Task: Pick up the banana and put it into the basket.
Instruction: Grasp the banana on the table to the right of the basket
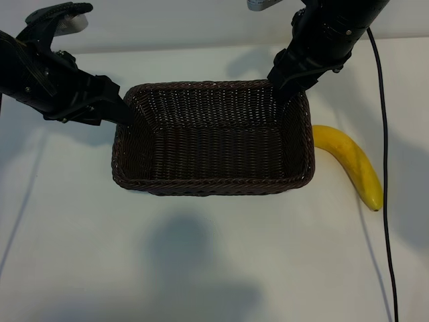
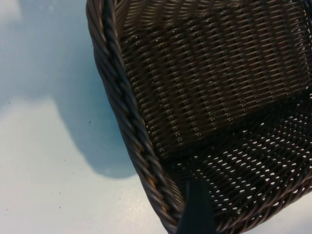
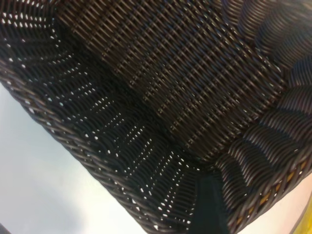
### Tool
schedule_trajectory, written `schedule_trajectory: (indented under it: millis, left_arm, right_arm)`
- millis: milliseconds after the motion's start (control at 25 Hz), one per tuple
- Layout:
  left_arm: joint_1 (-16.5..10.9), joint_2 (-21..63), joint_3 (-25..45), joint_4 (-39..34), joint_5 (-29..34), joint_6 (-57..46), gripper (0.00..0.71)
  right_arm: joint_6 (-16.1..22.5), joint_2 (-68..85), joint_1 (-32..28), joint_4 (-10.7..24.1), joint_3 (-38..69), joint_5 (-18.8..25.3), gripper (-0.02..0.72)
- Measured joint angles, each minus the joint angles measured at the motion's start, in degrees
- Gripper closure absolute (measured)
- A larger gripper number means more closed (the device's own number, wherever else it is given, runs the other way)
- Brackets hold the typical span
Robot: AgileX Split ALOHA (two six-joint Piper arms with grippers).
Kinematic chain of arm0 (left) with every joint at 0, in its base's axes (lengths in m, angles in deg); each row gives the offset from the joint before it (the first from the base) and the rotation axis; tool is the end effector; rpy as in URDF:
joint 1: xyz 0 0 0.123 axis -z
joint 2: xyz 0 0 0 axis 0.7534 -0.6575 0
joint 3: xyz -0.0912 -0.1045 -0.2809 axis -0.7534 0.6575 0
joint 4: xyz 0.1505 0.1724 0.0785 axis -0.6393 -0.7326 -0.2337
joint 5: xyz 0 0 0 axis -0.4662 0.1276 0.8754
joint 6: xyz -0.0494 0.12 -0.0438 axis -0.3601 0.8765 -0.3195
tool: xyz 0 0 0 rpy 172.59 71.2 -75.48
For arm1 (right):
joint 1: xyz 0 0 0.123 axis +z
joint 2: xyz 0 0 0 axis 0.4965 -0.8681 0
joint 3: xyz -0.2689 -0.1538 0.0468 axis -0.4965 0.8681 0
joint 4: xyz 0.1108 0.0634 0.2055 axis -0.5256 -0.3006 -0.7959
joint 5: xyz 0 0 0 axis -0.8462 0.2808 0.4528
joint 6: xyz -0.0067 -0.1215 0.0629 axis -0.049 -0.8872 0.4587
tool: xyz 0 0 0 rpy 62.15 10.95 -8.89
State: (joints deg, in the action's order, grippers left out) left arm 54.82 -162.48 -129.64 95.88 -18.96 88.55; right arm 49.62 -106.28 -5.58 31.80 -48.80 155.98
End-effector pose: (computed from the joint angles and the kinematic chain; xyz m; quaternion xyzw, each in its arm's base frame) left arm 0.3255 -0.0903 0.2603 0.1135 0.9508 -0.2110 0.1963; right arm 0.3587 0.2015 0.2832 -0.3571 0.9141 0.1434 0.1275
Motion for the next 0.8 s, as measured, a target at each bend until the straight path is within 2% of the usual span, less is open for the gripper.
schedule_trajectory:
  millis: [120,200,280,440,520,600,800]
  left_arm:
    - [0.0,0.0,0.0,0.0,0.0,0.0,0.115]
    - [0.0,0.0,0.0,0.0,0.0,0.0,0.115]
    - [0.0,0.0,0.0,0.0,0.0,0.0,0.115]
    - [0.0,0.0,0.0,-0.06,0.0,0.0,0.115]
    - [0.0,0.0,0.0,-0.18,-0.18,0.0,0.115]
    - [0.0,0.0,0.0,-0.24,-0.3,0.0,0.115]
    - [0.0,0.0,0.0,-0.24,-0.69,0.06,0.115]
  right_arm:
    - [0.0,0.0,0.0,0.12,0.0,0.0,0.178]
    - [0.97,0.0,0.0,1.61,0.0,0.0,0.178]
    - [4.35,0.0,0.0,7.04,0.0,0.0,0.173]
    - [11.02,0.0,0.0,21.29,0.0,0.0,0.105]
    - [13.17,0.0,0.0,25.61,0.0,0.0,0.076]
    - [15.09,0.0,0.0,28.01,0.0,0.0,0.068]
    - [16.82,0.0,-0.66,29.35,0.0,0.0,0.067]
